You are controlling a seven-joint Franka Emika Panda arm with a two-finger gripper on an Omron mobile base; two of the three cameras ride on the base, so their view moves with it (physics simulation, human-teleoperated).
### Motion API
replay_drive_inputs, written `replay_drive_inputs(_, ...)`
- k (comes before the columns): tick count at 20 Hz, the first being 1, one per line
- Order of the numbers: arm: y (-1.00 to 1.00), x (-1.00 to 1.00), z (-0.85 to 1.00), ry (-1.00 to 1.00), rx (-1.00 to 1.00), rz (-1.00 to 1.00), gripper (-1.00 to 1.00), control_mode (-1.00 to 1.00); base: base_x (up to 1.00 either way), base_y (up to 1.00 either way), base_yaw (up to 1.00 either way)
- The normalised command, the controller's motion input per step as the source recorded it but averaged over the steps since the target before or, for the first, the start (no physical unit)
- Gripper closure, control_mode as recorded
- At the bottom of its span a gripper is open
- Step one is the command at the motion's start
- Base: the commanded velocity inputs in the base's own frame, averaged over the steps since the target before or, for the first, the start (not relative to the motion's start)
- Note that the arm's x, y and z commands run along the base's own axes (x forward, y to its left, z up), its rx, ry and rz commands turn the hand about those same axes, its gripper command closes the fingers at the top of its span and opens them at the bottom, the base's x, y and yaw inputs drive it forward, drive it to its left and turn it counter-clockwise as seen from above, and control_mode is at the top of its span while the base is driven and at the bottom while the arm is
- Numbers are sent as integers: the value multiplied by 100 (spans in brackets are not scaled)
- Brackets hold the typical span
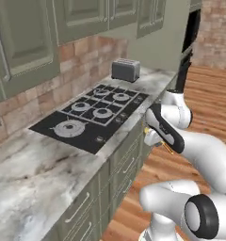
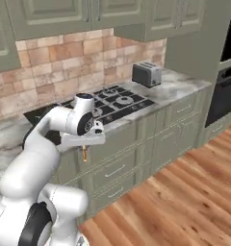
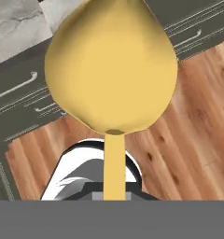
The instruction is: Take the fork and place it on the left side of the plate. Then take the spoon and place it on the right side of the plate. Make sure they're directly next to the plate.
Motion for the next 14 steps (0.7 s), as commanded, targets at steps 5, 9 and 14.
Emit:
replay_drive_inputs(5,0,0,0,0,0,0,100,100,0,2,-100)
replay_drive_inputs(9,0,0,0,0,0,0,100,100,0,2,-100)
replay_drive_inputs(14,0,0,0,0,0,0,100,100,0,2,-100)
